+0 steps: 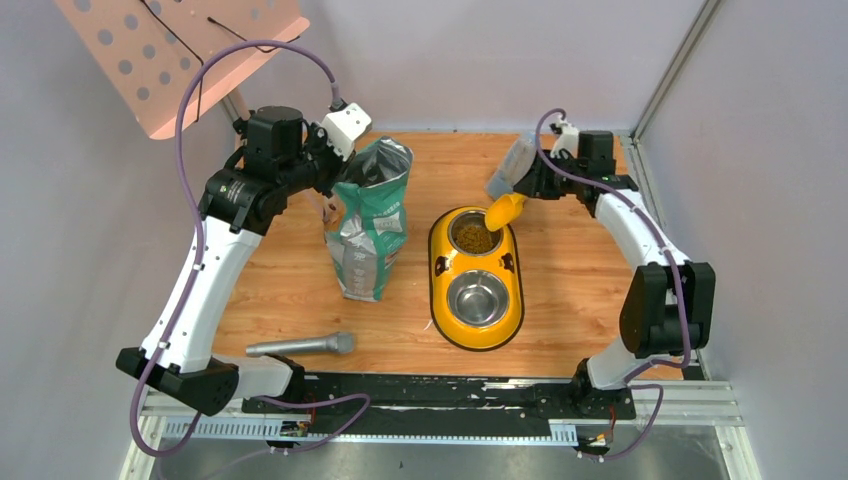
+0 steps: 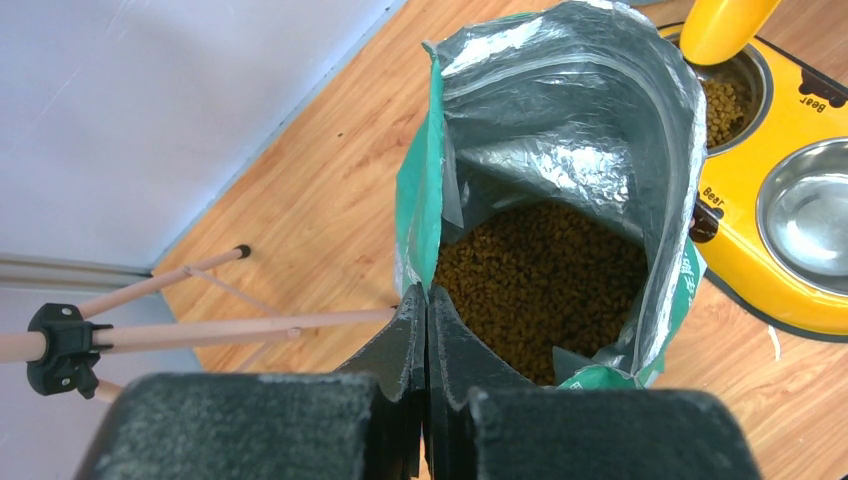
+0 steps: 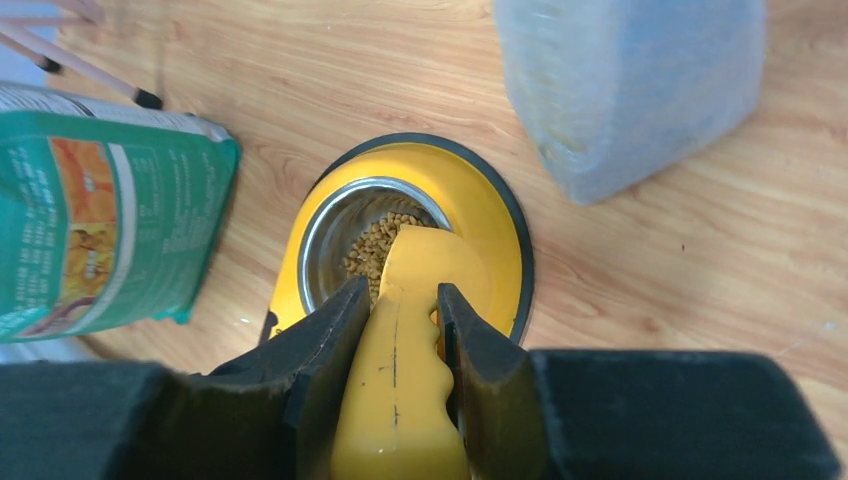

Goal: Serve the pet food

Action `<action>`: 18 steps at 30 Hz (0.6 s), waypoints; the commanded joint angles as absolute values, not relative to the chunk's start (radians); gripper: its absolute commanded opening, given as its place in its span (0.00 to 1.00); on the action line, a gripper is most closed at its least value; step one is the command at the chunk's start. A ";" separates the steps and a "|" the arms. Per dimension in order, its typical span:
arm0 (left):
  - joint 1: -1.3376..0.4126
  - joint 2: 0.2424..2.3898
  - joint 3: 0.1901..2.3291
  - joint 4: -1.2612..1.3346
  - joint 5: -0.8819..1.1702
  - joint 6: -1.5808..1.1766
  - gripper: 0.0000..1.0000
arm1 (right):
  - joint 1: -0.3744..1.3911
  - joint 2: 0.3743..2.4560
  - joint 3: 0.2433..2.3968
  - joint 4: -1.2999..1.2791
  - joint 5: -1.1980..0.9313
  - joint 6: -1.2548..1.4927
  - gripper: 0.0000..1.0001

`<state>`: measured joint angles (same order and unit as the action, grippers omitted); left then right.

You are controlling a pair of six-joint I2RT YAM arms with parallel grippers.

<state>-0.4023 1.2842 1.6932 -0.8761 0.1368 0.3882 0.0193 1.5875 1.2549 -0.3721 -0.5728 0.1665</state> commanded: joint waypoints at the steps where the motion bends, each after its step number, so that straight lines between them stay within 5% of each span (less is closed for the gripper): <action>1: -0.399 1.201 1.730 -0.713 0.160 0.389 0.00 | 0.125 1.560 1.335 -0.405 -0.389 -0.033 0.00; 8: -0.399 1.196 1.722 -0.712 0.149 0.386 0.00 | 0.153 1.450 1.454 -0.480 -0.348 -0.072 0.00; 14: -0.400 1.221 1.738 -0.709 0.182 0.336 0.00 | 0.157 1.381 1.700 -0.488 -0.839 -0.038 0.00; 18: -0.399 1.244 1.760 -0.702 0.216 0.295 0.00 | 0.190 1.481 1.898 -0.487 -0.961 0.100 0.00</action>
